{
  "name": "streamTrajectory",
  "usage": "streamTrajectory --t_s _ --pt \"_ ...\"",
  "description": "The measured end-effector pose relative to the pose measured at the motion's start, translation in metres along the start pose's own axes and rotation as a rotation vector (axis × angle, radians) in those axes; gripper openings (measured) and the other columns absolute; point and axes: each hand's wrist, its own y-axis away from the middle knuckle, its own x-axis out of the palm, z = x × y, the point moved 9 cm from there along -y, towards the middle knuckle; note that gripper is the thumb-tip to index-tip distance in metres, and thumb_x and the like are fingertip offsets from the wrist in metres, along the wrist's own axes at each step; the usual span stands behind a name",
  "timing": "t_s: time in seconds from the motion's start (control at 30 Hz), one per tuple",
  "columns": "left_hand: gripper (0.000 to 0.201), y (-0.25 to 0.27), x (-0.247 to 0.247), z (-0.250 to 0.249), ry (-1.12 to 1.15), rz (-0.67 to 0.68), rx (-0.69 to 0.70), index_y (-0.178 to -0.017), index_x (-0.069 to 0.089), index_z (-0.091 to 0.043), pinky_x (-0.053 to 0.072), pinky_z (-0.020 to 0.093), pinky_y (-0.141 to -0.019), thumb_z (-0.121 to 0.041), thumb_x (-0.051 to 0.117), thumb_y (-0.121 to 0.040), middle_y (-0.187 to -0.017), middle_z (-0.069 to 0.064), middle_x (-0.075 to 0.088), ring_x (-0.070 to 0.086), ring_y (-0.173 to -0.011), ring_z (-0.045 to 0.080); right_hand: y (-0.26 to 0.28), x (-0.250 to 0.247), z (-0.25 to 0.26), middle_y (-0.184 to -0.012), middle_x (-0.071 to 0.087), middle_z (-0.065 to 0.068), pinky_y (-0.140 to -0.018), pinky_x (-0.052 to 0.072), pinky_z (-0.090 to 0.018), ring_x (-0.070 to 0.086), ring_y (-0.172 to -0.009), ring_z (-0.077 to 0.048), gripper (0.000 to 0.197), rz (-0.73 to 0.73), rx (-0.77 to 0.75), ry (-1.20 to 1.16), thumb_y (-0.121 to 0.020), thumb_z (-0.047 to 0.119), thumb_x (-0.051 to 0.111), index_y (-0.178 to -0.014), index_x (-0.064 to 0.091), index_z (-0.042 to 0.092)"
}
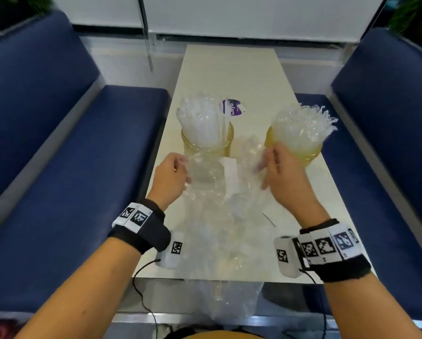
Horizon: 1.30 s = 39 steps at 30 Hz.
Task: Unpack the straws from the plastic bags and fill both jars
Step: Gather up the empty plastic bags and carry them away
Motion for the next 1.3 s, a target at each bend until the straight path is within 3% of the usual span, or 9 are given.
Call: streamTrajectory --t_s 0.13,0.27,0.37,0.5,0.67,0.83,0.97,1.13,1.3 --pt "0.021 0.014 -0.039 -0.038 -0.026 -0.146 0.162 -0.118 0.052 -0.010 0.049 0.018 -0.049 -0.007 0.035 -0.105 -0.083 0.016 0.059 0.060 -0.061 0.017 0.017 -0.065 -0.017 -0.063 0.066 -0.005 -0.045 0.044 -0.021 0.055 -0.042 -0.007 0.019 -0.248 0.110 -0.006 -0.107 0.024 0.036 -0.099 0.051 0.016" --pt "0.025 0.024 -0.051 -0.061 -0.053 -0.188 0.268 -0.123 0.047 -0.015 0.044 0.023 -0.072 -0.002 0.042 -0.102 -0.082 0.004 0.058 0.054 -0.071 0.011 0.035 -0.066 -0.021 -0.059 0.065 -0.014 -0.034 0.038 -0.019 0.046 -0.032 -0.015 0.021 -0.149 0.162 -0.112 -0.107 0.025 0.036 -0.100 0.052 0.015" --pt "0.017 0.040 -0.055 -0.064 -0.046 -0.127 0.234 -0.111 0.045 -0.020 0.044 0.029 -0.057 -0.007 0.043 -0.101 -0.068 0.001 0.057 0.050 -0.057 0.015 0.044 -0.075 -0.017 -0.055 0.062 -0.014 -0.034 0.033 -0.018 0.041 -0.030 -0.018 0.022 -0.127 0.130 -0.207 -0.107 0.024 0.038 -0.094 0.053 0.014" --pt "0.018 0.080 -0.055 -0.026 -0.116 0.030 0.074 -0.099 0.055 -0.024 0.042 0.032 -0.051 -0.020 0.038 -0.102 -0.061 0.010 0.067 0.057 -0.050 0.025 0.035 -0.064 -0.026 -0.053 0.057 -0.015 -0.034 0.031 -0.019 0.038 -0.032 -0.014 0.023 -0.010 0.105 -0.241 -0.107 0.022 0.042 -0.092 0.055 0.010" --pt "0.063 0.109 -0.032 0.057 -0.321 0.302 -0.377 -0.098 0.067 -0.020 0.057 0.037 -0.067 -0.074 0.033 -0.094 -0.100 -0.008 0.069 0.066 -0.090 0.019 0.029 0.008 -0.047 -0.056 0.058 -0.010 -0.046 0.041 -0.038 0.048 -0.044 -0.025 0.021 0.243 -0.005 -0.173 -0.107 0.017 0.042 -0.089 0.054 0.015" --pt "0.083 0.106 0.003 0.066 -0.203 0.461 -0.433 -0.111 0.060 -0.018 0.050 0.036 -0.086 -0.091 0.048 -0.073 -0.113 -0.001 0.063 0.060 -0.100 0.018 0.033 0.060 -0.045 -0.071 0.070 0.001 -0.049 0.045 -0.027 0.063 -0.045 -0.020 0.017 0.392 -0.162 0.003 -0.107 0.023 0.037 -0.093 0.046 0.022" --pt "0.063 0.100 0.026 0.064 -0.179 0.593 -0.338 -0.119 0.051 -0.031 0.054 0.033 -0.082 -0.041 0.090 -0.070 -0.111 0.005 0.060 0.057 -0.091 0.018 0.031 0.074 -0.037 -0.073 0.069 0.009 -0.058 0.053 -0.043 0.062 -0.052 -0.014 0.011 0.334 -0.290 0.268 -0.106 0.024 0.035 -0.097 0.042 0.027" --pt "0.053 0.082 0.032 0.038 -0.182 0.623 -0.097 -0.115 0.067 -0.024 0.053 0.018 -0.075 0.009 0.077 -0.074 -0.113 0.003 0.067 0.059 -0.076 0.005 0.019 0.060 -0.046 -0.097 0.065 0.015 -0.077 0.050 -0.036 0.062 -0.088 -0.011 0.014 0.304 -0.205 0.150 -0.103 0.038 0.043 -0.106 0.050 0.026" --pt "0.036 0.066 -0.001 -0.025 -0.073 0.562 0.147 -0.108 0.073 -0.018 0.051 0.014 -0.090 0.010 0.066 -0.087 -0.114 -0.005 0.074 0.066 -0.104 0.002 0.018 0.046 -0.052 -0.156 0.019 0.022 -0.113 0.022 -0.025 0.021 -0.141 0.003 0.119 0.600 -0.047 -0.019 -0.064 0.057 0.085 -0.155 0.011 0.038"
